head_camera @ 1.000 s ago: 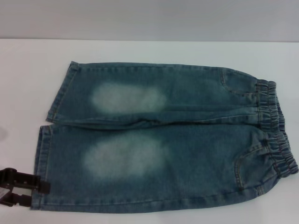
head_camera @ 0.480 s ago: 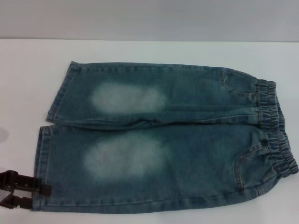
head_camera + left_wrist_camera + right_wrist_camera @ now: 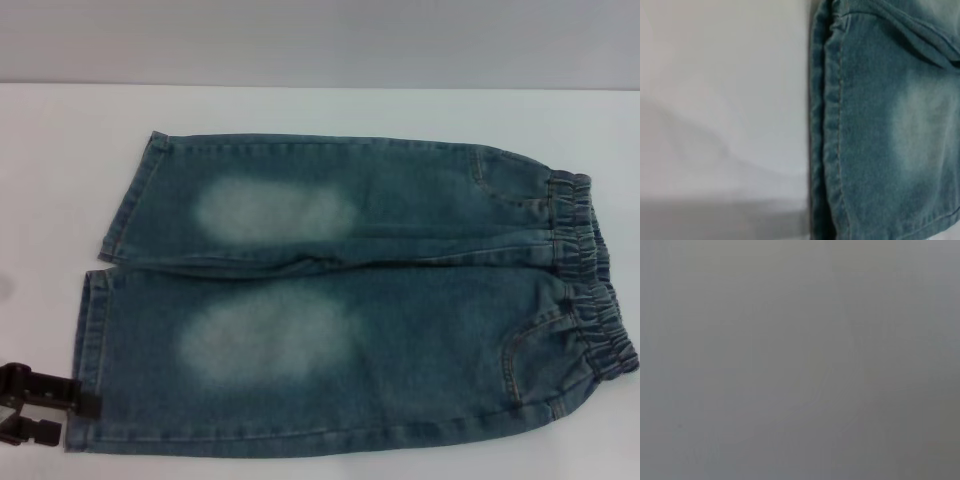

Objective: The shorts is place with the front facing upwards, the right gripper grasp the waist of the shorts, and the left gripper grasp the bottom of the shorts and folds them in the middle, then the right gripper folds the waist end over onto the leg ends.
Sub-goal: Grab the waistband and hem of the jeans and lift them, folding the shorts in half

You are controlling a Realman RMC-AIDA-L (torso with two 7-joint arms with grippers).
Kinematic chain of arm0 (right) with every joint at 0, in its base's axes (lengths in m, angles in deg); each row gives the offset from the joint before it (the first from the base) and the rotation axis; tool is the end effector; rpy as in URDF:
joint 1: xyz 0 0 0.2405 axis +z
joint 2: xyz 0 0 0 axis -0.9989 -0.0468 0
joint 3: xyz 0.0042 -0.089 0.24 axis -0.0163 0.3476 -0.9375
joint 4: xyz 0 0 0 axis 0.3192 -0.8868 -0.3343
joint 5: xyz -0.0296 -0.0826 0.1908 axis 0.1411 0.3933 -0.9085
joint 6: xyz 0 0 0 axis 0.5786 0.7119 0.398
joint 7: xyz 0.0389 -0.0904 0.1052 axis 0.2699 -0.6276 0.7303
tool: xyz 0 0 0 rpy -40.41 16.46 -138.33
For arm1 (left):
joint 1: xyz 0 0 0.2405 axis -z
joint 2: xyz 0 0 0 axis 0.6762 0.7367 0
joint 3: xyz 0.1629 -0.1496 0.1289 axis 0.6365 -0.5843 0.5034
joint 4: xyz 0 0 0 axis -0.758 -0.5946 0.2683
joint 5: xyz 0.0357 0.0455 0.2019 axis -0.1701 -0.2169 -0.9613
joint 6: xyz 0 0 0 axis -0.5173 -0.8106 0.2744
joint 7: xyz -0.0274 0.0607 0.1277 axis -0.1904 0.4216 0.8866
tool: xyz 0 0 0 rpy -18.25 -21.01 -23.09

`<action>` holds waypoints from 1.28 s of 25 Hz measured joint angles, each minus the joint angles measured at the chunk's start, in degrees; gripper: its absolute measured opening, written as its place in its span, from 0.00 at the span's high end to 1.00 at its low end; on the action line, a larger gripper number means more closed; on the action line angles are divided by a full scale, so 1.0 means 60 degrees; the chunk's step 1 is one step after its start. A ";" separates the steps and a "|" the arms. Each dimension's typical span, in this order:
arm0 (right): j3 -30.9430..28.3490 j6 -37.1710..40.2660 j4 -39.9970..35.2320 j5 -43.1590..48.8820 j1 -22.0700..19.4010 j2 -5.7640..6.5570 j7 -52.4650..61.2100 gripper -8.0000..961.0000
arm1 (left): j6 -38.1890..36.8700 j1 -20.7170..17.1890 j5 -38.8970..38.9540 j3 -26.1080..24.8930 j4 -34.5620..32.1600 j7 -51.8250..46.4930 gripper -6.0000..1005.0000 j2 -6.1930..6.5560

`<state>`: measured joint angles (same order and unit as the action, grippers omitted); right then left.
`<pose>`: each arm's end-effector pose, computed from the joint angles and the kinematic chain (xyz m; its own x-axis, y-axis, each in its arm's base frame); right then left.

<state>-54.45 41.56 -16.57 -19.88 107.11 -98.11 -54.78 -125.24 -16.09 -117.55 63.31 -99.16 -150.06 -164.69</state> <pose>0.4195 0.2791 0.0987 0.5643 0.2376 -0.7906 -0.8032 0.3791 -0.4595 -0.3498 0.2733 0.0732 -0.0891 0.9960 0.0056 0.9959 0.0892 -0.0163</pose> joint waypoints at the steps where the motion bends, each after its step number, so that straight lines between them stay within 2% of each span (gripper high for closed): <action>1: 0.0000 0.0000 0.0004 0.0001 0.0005 0.0000 -0.0001 0.36 | 0.0000 0.0004 -0.0056 -0.0010 0.0000 -0.0001 0.16 -0.0001; 11: -0.0005 0.0000 0.0033 0.0004 0.0012 0.0000 -0.0001 0.36 | -0.0012 0.0068 -0.0281 -0.0052 0.0035 0.0019 0.16 -0.0126; 24: -0.0005 -0.0001 0.0042 0.0005 0.0012 0.0000 -0.0001 0.36 | -0.0070 0.0421 -0.0200 -0.0257 0.0002 0.0185 0.16 -0.0408; 32: -0.0005 -0.0011 0.0043 0.0004 -0.0011 0.0000 -0.0001 0.36 | -0.0039 0.0708 -0.0192 -0.0535 0.0072 0.0376 0.16 -0.0447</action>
<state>-54.48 41.49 -16.31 -19.86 107.04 -98.11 -54.78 -125.47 -11.84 -118.70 60.10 -98.73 -147.81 -167.37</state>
